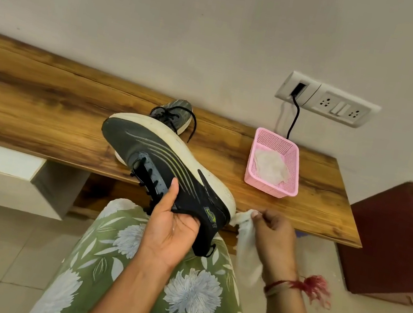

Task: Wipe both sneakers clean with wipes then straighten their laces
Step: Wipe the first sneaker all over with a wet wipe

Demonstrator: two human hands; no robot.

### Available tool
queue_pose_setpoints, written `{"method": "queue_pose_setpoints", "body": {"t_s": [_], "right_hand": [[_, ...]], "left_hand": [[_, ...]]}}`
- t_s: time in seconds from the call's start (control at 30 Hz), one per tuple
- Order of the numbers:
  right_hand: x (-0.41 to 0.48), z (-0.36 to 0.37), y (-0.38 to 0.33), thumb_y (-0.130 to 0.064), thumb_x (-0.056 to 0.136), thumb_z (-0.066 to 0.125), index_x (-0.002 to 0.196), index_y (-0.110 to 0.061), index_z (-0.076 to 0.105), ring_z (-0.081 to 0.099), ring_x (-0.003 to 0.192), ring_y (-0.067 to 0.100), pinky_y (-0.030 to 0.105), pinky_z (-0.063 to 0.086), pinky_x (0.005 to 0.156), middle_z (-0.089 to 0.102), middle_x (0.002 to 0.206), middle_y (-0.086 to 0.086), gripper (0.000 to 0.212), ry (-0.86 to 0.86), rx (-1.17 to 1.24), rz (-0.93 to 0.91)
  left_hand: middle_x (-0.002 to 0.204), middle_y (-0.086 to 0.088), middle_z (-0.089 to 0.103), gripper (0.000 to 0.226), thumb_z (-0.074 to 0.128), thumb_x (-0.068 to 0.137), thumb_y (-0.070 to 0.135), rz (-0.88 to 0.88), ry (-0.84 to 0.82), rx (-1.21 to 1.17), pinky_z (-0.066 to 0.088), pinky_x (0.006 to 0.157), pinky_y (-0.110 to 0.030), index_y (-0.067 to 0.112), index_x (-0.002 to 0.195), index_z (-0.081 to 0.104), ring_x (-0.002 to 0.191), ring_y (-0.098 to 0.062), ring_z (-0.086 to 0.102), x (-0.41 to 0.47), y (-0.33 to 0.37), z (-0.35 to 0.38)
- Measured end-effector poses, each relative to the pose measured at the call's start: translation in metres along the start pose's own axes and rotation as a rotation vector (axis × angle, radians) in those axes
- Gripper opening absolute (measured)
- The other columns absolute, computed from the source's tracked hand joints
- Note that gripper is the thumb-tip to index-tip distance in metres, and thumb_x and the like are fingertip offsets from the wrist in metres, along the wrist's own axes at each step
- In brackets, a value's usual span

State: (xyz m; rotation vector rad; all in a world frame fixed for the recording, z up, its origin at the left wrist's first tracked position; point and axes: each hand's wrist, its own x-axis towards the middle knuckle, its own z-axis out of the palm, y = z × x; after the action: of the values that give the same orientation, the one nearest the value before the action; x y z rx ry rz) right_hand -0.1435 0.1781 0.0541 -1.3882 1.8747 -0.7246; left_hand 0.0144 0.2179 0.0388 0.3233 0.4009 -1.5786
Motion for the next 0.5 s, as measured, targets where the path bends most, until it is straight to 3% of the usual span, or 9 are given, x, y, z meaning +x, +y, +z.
{"method": "queue_pose_setpoints", "body": {"t_s": [0.07,0.17,0.23,0.3,0.4,0.5], "right_hand": [[-0.003,0.010,-0.004,-0.017,0.092,0.054,0.084,-0.013,0.070,0.060,0.077,0.021,0.027,0.043,0.063,0.068,0.080,0.005,0.018,0.074,-0.027,-0.023],[-0.007,0.020,-0.011,-0.015,0.091,0.056,0.088,-0.009,0.070,0.060,0.079,0.022,0.025,0.039,0.065,0.068,0.083,0.006,0.016,0.167,0.002,-0.056],[-0.009,0.023,-0.014,-0.014,0.090,0.056,0.090,-0.009,0.071,0.057,0.078,0.018,0.023,0.036,0.066,0.069,0.087,0.007,0.016,0.232,-0.025,-0.073],[-0.011,0.026,-0.018,-0.013,0.091,0.056,0.093,-0.009,0.071,0.055,0.077,0.016,0.022,0.035,0.065,0.070,0.090,0.007,0.016,0.291,-0.049,-0.096],[-0.015,0.033,-0.024,-0.013,0.091,0.056,0.094,-0.008,0.070,0.061,0.080,0.031,0.032,0.042,0.067,0.070,0.088,0.014,0.016,0.363,-0.102,-0.175],[-0.020,0.035,-0.026,-0.013,0.091,0.055,0.097,-0.008,0.070,0.062,0.081,0.036,0.033,0.041,0.066,0.070,0.086,0.017,0.017,0.403,-0.152,-0.208]], "left_hand": [[0.112,-0.016,0.070,0.035,0.067,0.079,0.021,0.003,-0.009,0.009,0.043,0.101,-0.043,-0.001,0.107,0.068,0.105,-0.026,0.066,0.000,-0.002,-0.002],[0.116,-0.018,0.068,0.060,0.093,0.046,0.011,0.011,-0.053,-0.034,0.047,0.098,-0.047,-0.003,0.101,0.073,0.106,-0.028,0.066,-0.003,-0.008,-0.002],[0.116,-0.017,0.068,0.052,0.087,0.058,0.015,0.026,-0.030,-0.038,0.047,0.090,-0.053,-0.002,0.105,0.071,0.107,-0.027,0.066,-0.003,-0.014,0.000],[0.112,-0.015,0.070,0.040,0.066,0.077,0.022,0.063,0.016,-0.006,0.049,0.089,-0.049,0.002,0.111,0.066,0.106,-0.024,0.066,-0.003,-0.018,0.004],[0.106,-0.014,0.072,0.034,0.058,0.080,0.023,0.134,0.036,-0.008,0.050,0.087,-0.048,0.004,0.108,0.065,0.101,-0.021,0.068,-0.001,-0.020,0.009],[0.106,-0.014,0.072,0.038,0.058,0.081,0.024,0.183,0.034,-0.012,0.051,0.087,-0.045,0.005,0.113,0.063,0.100,-0.021,0.068,-0.003,-0.017,0.011]]}}
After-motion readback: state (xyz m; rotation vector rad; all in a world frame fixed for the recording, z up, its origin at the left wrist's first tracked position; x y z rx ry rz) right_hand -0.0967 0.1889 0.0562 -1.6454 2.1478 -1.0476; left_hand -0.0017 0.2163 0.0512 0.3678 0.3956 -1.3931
